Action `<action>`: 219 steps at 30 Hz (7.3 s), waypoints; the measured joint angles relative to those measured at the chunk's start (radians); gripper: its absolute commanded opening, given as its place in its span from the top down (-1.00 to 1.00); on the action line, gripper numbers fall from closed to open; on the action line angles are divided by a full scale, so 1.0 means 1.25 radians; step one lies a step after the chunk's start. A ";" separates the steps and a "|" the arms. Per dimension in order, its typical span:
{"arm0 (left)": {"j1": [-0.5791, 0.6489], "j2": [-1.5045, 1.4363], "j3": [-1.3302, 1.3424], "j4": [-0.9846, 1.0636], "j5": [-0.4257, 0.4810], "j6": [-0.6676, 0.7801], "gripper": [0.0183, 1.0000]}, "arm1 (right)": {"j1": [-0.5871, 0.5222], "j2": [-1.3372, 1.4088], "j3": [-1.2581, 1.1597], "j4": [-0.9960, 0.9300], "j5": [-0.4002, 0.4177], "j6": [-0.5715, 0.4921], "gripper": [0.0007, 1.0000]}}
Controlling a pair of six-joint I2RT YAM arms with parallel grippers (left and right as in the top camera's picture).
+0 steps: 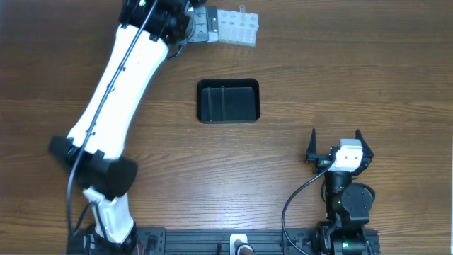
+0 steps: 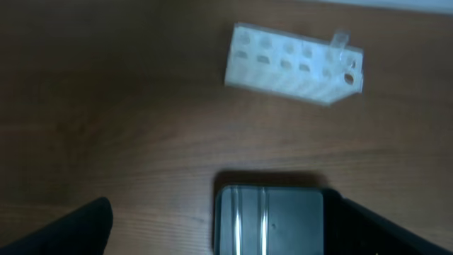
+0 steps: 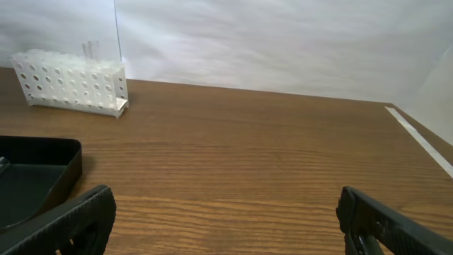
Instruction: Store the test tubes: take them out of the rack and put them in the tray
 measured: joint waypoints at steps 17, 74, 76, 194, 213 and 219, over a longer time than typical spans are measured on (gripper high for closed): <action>0.047 -0.527 -0.777 0.430 -0.040 0.000 -1.00 | 0.000 0.000 0.000 0.000 0.000 0.001 -0.98; 0.402 -1.564 -1.753 0.922 0.118 0.096 -1.00 | 0.000 0.000 0.000 0.000 0.000 0.000 -0.99; 0.402 -1.564 -1.753 0.921 0.120 0.137 -1.00 | 0.000 0.000 0.000 0.000 0.000 0.000 -0.99; 0.402 -1.564 -1.753 0.920 0.128 0.268 -1.00 | 0.095 1.062 1.280 -0.911 0.062 0.331 -0.99; 0.402 -1.564 -1.753 0.920 0.129 0.268 -1.00 | 0.255 1.358 1.352 -0.531 0.157 0.262 -0.98; 0.402 -1.564 -1.753 0.920 0.129 0.268 -0.99 | 0.290 1.493 1.467 -0.477 0.194 0.240 -0.99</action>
